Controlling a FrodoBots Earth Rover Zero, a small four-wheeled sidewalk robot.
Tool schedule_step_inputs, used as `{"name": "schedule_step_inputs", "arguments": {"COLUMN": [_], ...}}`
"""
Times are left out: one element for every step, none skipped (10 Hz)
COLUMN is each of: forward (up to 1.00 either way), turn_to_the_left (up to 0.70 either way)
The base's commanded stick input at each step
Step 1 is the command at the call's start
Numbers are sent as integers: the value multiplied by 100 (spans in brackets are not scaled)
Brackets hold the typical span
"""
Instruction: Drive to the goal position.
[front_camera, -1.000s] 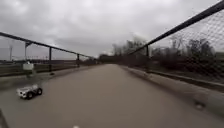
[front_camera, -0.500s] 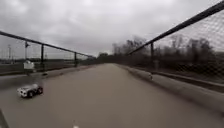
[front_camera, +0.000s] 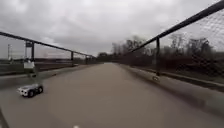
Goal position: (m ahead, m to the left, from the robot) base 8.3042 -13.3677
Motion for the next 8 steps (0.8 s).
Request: {"name": "schedule_step_inputs", "arguments": {"forward": [100, 100, 100, 100, 100, 100, 100, 100], "turn_to_the_left": [0, 0, 0, 0, 0, 0, 0, 1]}}
